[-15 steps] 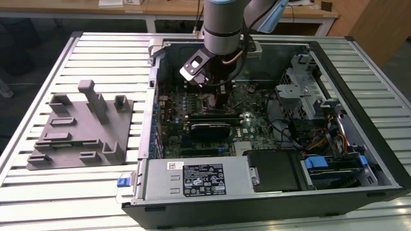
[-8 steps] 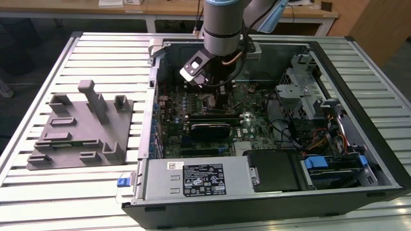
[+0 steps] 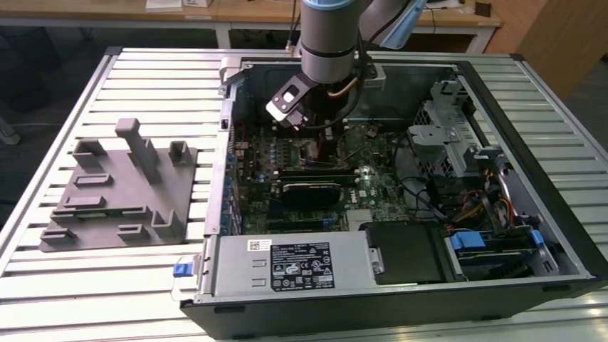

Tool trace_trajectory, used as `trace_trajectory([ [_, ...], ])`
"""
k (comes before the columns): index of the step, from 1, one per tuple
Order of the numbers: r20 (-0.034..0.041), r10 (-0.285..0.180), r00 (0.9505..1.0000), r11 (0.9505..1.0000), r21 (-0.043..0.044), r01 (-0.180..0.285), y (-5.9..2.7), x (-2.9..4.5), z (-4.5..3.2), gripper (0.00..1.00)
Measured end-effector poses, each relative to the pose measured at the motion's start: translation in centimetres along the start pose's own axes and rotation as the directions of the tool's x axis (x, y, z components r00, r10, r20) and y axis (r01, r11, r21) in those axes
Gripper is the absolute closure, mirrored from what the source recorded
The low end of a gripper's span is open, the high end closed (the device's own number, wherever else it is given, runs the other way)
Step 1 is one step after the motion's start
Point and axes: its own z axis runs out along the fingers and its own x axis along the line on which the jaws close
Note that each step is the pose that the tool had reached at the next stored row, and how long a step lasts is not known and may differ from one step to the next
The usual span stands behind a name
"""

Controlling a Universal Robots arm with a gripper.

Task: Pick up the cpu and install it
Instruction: 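Place the cpu into insertion slot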

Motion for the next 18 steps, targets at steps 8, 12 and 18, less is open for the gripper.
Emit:
trace_trajectory([
  [8,0.0002,0.002,1.0000,1.0000,0.0000,-0.002,-0.05,0.24,0.50,0.47],
  [12,0.0002,0.003,1.0000,1.0000,0.0000,-0.003,-0.07,0.29,0.76,0.47],
  [18,0.0008,0.003,1.0000,1.0000,0.0004,-0.003,-0.09,0.32,1.04,0.47],
])
